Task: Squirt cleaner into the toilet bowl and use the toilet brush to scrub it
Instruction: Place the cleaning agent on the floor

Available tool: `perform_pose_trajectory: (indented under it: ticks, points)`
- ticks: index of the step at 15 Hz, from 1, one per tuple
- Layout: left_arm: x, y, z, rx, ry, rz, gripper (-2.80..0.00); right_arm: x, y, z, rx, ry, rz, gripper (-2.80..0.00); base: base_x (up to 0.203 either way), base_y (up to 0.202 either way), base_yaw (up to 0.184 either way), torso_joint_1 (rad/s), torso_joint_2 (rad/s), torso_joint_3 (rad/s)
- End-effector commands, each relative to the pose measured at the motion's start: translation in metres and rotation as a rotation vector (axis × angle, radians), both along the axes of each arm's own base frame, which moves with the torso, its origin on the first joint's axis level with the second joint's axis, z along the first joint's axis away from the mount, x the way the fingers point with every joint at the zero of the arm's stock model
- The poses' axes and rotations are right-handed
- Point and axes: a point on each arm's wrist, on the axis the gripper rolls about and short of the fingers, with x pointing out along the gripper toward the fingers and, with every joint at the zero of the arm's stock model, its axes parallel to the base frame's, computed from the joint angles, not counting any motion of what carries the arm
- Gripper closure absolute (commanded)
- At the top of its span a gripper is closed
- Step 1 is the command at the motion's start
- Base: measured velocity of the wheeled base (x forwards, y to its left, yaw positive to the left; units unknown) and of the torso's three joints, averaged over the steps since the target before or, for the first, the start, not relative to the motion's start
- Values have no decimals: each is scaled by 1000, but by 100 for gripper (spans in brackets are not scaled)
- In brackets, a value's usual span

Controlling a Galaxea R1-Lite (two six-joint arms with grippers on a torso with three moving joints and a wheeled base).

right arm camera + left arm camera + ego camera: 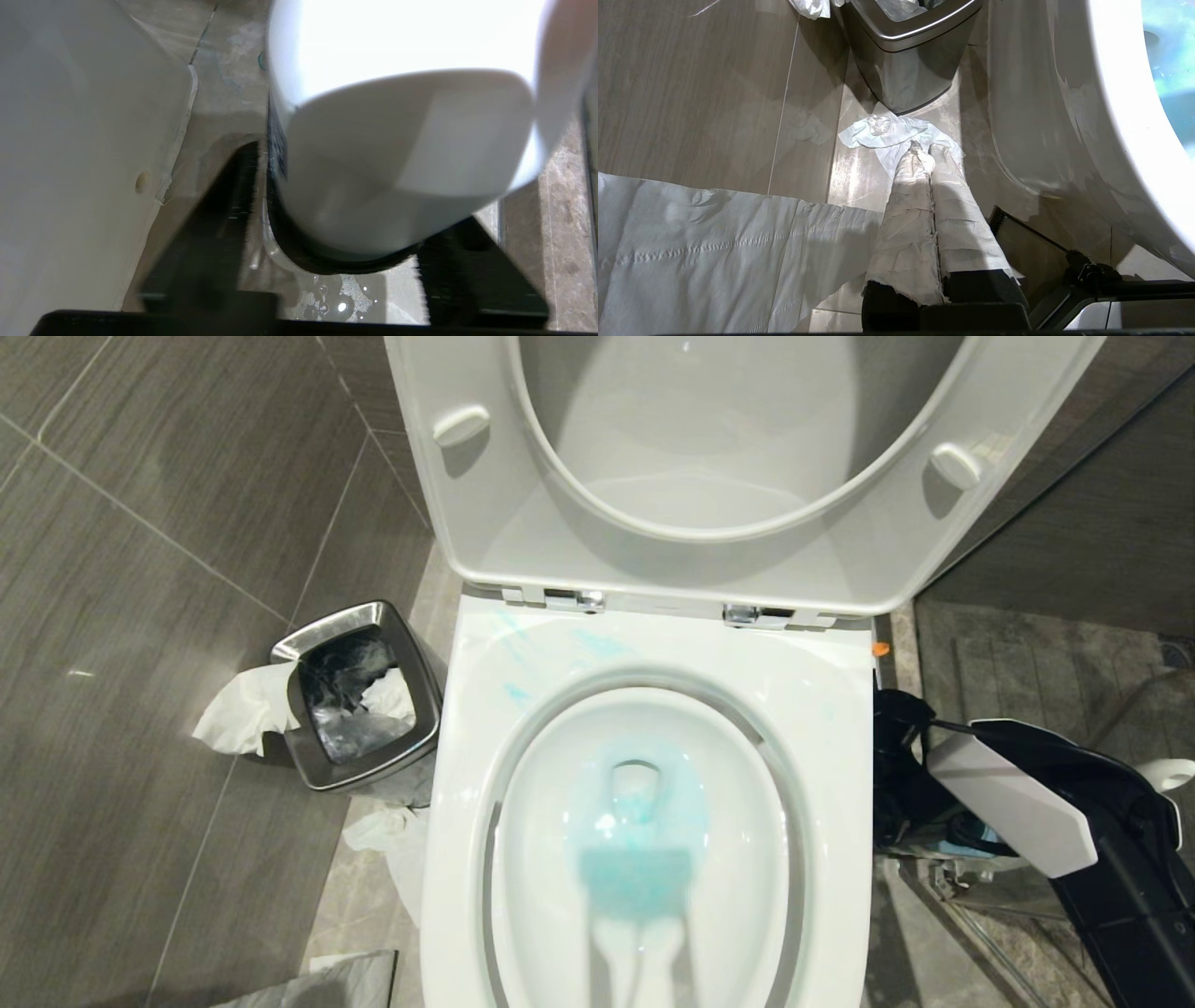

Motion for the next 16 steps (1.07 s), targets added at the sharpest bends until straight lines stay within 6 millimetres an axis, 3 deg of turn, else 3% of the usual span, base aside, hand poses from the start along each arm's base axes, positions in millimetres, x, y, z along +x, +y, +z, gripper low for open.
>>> perform_pose_trajectory:
  ticks: [1, 5, 9, 12, 16]
  points:
    - [0, 0, 0, 1, 4, 0, 0, -1, 0, 1, 0, -3, -1, -280, 0, 0, 0, 0, 0, 0]
    - [0, 0, -1, -1, 5, -1, 0, -7, -1, 0, -3, 22, 4, -280, 0, 0, 0, 0, 0, 0]
    - [0, 0, -1, -1, 5, -1, 0, -29, -2, 11, 0, 84, 6, -280, 0, 0, 0, 0, 0, 0]
    - [0, 0, -1, -1, 6, -1, 0, -66, -4, 24, -5, 170, 6, -280, 0, 0, 0, 0, 0, 0]
    - [0, 0, -1, -1, 4, -1, 0, -127, 2, 57, 0, 229, 30, -280, 0, 0, 0, 0, 0, 0]
